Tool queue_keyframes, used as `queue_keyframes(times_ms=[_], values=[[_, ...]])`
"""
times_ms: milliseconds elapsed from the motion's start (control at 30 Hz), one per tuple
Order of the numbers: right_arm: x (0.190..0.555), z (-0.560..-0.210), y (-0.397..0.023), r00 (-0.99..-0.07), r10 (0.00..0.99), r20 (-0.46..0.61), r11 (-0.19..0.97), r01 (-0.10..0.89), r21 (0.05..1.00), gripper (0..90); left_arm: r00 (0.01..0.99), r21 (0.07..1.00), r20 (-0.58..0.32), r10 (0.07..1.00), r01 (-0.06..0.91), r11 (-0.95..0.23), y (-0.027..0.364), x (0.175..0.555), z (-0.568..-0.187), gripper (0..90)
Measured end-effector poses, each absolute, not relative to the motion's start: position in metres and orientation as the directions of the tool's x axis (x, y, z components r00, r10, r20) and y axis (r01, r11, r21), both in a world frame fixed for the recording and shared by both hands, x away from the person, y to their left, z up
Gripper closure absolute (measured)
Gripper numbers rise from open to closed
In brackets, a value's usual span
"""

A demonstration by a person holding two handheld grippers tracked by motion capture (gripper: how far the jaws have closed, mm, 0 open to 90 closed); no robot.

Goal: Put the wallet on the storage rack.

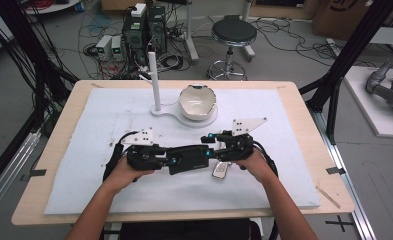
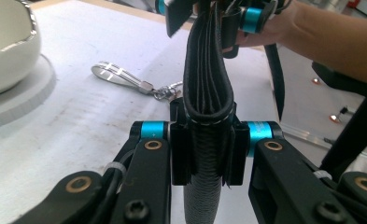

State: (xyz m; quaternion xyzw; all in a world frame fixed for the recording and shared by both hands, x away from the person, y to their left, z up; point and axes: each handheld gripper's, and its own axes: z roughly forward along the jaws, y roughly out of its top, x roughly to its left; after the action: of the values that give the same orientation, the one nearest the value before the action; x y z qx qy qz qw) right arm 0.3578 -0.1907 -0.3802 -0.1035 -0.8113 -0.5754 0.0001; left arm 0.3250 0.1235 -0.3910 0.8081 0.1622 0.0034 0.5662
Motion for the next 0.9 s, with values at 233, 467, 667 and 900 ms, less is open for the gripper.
queue_keyframes(times_ms=[233, 467, 667, 900], values=[[0.351, -0.375, -0.190, -0.987, 0.101, 0.123, 0.281, 0.146, 0.948, 81.2, 0.923, 0.947, -0.239, 0.303, 0.291, -0.137, 0.131, 0.327, -0.392, 50.1], [0.354, -0.371, -0.197, -0.980, 0.135, 0.146, 0.181, 0.170, 0.969, 81.2, 0.925, 0.957, -0.210, 0.316, 0.260, -0.128, 0.128, 0.326, -0.399, 67.6], [0.354, -0.371, -0.201, -0.956, 0.260, 0.132, 0.219, 0.192, 0.957, 54.0, 0.920, 0.958, -0.144, 0.366, 0.222, -0.180, 0.123, 0.322, -0.391, 77.4], [0.345, -0.361, -0.229, -0.886, 0.464, -0.008, 0.351, 0.176, 0.920, 41.6, 0.887, 0.948, -0.063, 0.457, 0.196, -0.250, 0.131, 0.328, -0.371, 77.3]])
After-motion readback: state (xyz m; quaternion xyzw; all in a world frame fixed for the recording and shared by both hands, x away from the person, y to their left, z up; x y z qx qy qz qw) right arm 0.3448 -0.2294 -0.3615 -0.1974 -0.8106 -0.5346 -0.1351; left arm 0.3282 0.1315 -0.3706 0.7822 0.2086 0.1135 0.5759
